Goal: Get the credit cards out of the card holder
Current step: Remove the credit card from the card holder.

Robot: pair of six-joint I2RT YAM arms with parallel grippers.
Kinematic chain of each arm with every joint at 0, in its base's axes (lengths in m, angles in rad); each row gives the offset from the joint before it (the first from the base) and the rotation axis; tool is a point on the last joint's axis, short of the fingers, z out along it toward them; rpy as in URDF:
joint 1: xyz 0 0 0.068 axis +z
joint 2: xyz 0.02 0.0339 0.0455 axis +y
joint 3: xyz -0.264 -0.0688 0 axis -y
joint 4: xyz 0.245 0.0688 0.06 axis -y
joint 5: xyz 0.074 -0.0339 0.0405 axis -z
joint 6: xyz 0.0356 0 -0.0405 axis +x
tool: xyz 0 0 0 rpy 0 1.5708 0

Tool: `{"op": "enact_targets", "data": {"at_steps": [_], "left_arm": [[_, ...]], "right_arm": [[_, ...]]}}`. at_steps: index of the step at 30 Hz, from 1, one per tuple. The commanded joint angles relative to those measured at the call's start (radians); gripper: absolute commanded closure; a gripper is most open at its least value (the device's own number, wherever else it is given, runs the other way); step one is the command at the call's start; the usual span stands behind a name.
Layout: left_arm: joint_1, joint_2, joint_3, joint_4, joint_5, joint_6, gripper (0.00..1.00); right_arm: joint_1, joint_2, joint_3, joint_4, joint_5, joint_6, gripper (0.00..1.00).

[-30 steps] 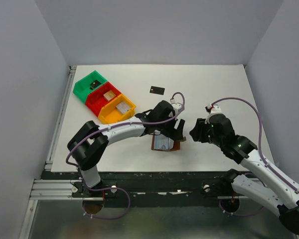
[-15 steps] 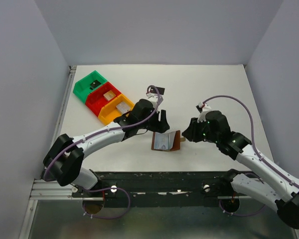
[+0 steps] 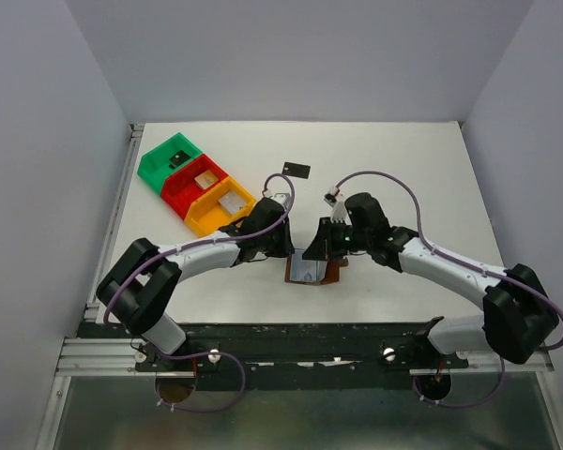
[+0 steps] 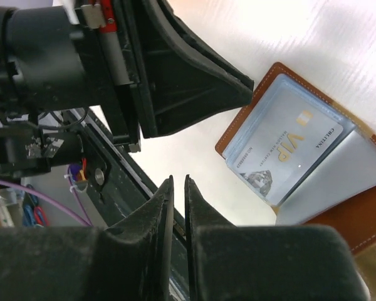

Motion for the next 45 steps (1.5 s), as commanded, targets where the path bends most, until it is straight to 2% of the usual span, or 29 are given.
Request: {"op": "enact_targets", "data": {"at_steps": [1, 4, 11, 20, 31, 39, 45], "left_arm": [[-0.002, 0.033, 0.018, 0.03, -0.014, -0.02, 0.81], [-0.003, 0.045, 0.018, 0.039, 0.0, -0.027, 0.83], [-0.003, 0.01, -0.016, 0.136, 0.04, -0.034, 0.82], [-0.002, 0.111, 0.018, 0.151, 0.126, -0.037, 0.83], [0.0, 0.191, 0.021, 0.087, 0.087, -0.057, 0.93], [0.003, 0.197, -0.021, 0.087, 0.055, -0.083, 0.94], [0.004, 0.174, -0.038, 0.1, 0.052, -0.082, 0.94]], "right_arm": [[-0.004, 0.054, -0.001, 0.079, 0.0, 0.076, 0.82], [-0.02, 0.085, -0.03, 0.087, 0.006, 0.073, 0.83], [-0.082, 0.1, -0.126, 0.136, 0.003, 0.062, 0.83], [-0.146, 0.134, -0.192, 0.18, -0.017, 0.05, 0.83], [-0.221, 0.12, -0.278, 0.179, 0.008, 0.073, 0.83], [-0.295, 0.142, -0.327, 0.189, 0.002, 0.109, 0.84], [-0.31, 0.042, -0.326, 0.125, 0.057, 0.114, 0.82]]}}
